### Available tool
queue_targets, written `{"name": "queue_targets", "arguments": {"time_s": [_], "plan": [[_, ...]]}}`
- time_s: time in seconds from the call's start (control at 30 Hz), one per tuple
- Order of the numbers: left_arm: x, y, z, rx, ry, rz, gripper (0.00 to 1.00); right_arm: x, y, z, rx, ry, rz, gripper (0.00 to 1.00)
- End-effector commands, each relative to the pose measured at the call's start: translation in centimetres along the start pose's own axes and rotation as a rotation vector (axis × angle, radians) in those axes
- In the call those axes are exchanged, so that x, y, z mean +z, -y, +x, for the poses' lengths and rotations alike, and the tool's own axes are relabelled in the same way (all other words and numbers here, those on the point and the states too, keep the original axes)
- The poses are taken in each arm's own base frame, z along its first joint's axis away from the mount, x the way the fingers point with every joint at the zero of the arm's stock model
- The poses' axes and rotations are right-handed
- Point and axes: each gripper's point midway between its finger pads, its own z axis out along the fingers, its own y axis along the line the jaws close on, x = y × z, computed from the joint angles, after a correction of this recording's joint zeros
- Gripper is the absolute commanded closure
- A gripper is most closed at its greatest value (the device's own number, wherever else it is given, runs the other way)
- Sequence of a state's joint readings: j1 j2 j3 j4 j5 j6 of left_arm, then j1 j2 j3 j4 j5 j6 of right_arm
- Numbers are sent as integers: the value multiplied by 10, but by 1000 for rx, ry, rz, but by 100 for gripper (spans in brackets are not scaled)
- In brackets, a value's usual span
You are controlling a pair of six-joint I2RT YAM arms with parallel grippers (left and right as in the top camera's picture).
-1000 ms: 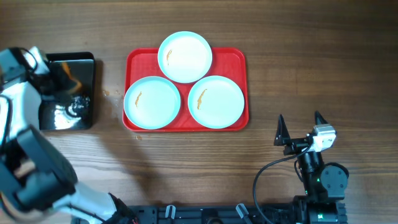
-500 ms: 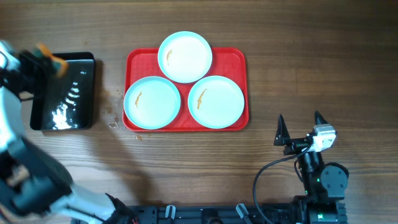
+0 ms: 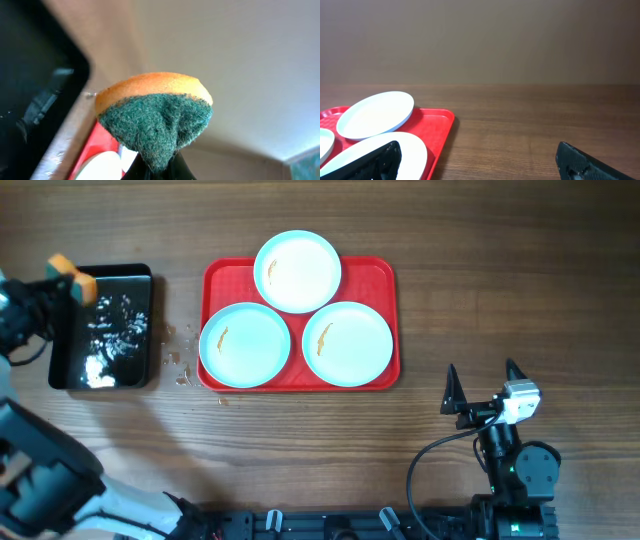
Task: Clean dirty plates on tray and stack at the side
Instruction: 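Continue scrubbing the pan interior with the held sponge, left gripper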
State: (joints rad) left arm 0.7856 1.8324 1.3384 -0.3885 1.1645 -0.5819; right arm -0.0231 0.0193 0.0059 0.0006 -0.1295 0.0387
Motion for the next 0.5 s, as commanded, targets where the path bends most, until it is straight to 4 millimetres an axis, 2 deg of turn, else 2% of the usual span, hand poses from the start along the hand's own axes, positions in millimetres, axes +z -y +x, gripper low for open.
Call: {"name": "queue_targets", "arguments": {"time_s": [0.0,0.13,0.2,0.27,0.33,0.47], "plan": [[-6,10,-2,11,52,-65,96,-1,2,-3,-14,14,12,0],[-1,-62,-9,-88,118,-338,96,-1,2,-3,-14,14,12,0],[7,-90,-3,-140,80,-372,96,-1,2,-3,-14,14,12,0],[16,-109,9,-238,14,-356,96,-1,2,-3,-14,14,12,0],[24,-107,20,-319,-63,-254,96,-1,2,-3,-14,14,12,0],[26,-55,22,-259,-164,35,96,-1,2,-3,-14,14,12,0]]}}
